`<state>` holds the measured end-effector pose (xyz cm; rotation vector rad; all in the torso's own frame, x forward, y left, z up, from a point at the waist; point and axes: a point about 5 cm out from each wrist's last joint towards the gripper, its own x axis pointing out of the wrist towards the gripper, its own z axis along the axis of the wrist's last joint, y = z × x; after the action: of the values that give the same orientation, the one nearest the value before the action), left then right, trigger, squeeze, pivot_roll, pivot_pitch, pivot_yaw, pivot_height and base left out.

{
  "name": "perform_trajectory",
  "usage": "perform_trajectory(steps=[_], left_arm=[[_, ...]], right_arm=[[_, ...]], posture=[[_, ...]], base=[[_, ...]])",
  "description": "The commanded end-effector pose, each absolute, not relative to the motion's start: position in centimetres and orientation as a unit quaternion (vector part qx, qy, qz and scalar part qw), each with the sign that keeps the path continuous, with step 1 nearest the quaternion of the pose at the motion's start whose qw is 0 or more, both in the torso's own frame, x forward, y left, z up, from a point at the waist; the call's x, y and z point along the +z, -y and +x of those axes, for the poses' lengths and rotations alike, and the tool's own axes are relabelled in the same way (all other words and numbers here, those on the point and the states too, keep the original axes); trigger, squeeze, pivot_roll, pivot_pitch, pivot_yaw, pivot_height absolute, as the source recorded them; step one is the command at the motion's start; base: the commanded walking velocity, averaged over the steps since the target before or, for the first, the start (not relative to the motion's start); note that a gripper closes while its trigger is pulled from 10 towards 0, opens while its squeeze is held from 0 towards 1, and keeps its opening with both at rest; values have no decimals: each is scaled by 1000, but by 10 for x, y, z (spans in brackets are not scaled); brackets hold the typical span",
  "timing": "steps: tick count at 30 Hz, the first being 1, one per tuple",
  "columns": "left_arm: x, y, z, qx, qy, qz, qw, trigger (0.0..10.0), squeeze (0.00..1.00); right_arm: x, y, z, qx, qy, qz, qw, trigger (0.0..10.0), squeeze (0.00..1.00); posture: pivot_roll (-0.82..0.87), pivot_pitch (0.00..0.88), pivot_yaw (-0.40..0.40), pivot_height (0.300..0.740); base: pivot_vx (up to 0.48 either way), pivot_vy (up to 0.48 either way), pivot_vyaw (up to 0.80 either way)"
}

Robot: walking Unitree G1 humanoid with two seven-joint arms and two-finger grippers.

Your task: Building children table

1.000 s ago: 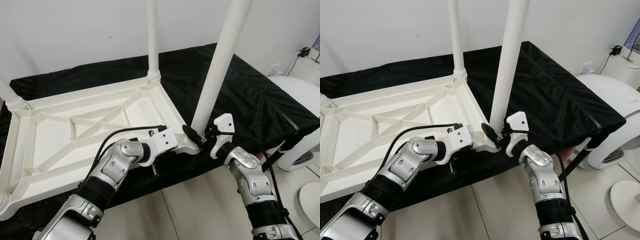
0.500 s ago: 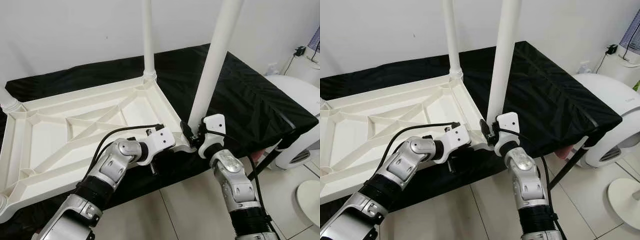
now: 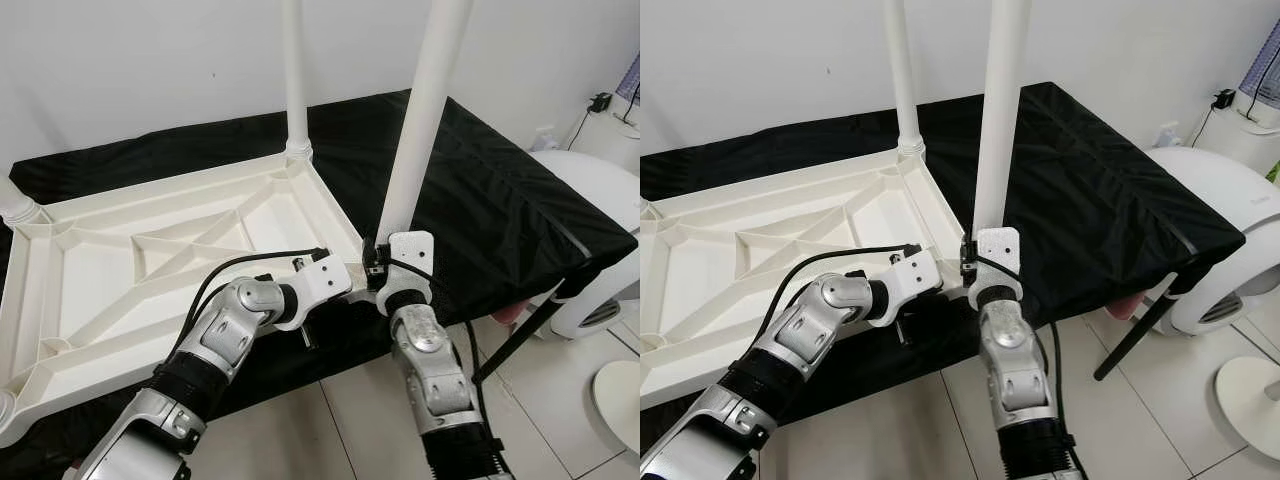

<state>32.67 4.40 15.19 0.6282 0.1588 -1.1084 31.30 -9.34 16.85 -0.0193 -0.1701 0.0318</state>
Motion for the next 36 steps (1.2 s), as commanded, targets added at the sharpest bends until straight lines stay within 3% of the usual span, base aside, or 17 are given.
perform_trajectory(steps=[1,6,7,15,16,17,18,19,26,27,32,33,36], left_arm=[[148,-33,320,-529,-57,289,796,10000,0],[148,-34,320,-529,-57,289,796,10000,0],[148,-34,320,-529,-57,290,796,10000,0],[148,-34,321,-528,-58,290,796,10000,0],[148,-34,321,-529,-59,287,796,10000,0],[148,-34,321,-529,-59,287,796,10000,0],[148,-34,321,-529,-61,286,796,10000,569],[148,-35,321,-530,-62,284,797,10000,1000],[148,-36,321,-533,-66,283,795,10000,1000],[148,-36,321,-532,-65,284,795,10000,0],[149,-37,321,-531,-66,281,796,10000,0],[149,-37,322,-531,-66,281,797,8118,0],[149,-37,322,-531,-63,281,797,8118,0]], right_arm=[[163,84,312,17,70,-5,997,10000,0],[163,85,311,17,70,-2,997,10000,0],[162,86,312,22,68,4,997,10000,1000],[165,89,312,24,76,1,997,10000,1000],[164,91,313,22,76,-3,997,10000,0],[164,91,313,22,76,-3,997,10000,0],[164,92,313,21,75,-1,997,10000,0],[164,93,314,22,74,0,997,10000,0],[165,94,315,24,74,2,997,10000,0],[165,95,315,24,73,2,997,10000,0],[165,95,316,25,73,3,997,10000,0],[165,95,316,25,73,3,997,10000,0],[165,95,316,25,73,3,997,10000,0]], posture=[[-98,63,35,740],[-98,64,36,740],[-98,64,36,740],[-98,66,37,740],[-98,66,37,740],[-98,66,37,740],[-98,66,37,740],[-98,71,39,740],[-95,78,43,740],[-95,78,43,740],[-96,80,44,740],[-96,81,44,740],[-96,81,44,740]], base=[[0,0,0],[0,0,0],[0,0,0],[0,0,0],[0,0,0],[0,0,0],[0,0,0],[0,0,0],[0,0,0],[0,0,0],[0,0,0],[0,0,0],[0,0,0]])
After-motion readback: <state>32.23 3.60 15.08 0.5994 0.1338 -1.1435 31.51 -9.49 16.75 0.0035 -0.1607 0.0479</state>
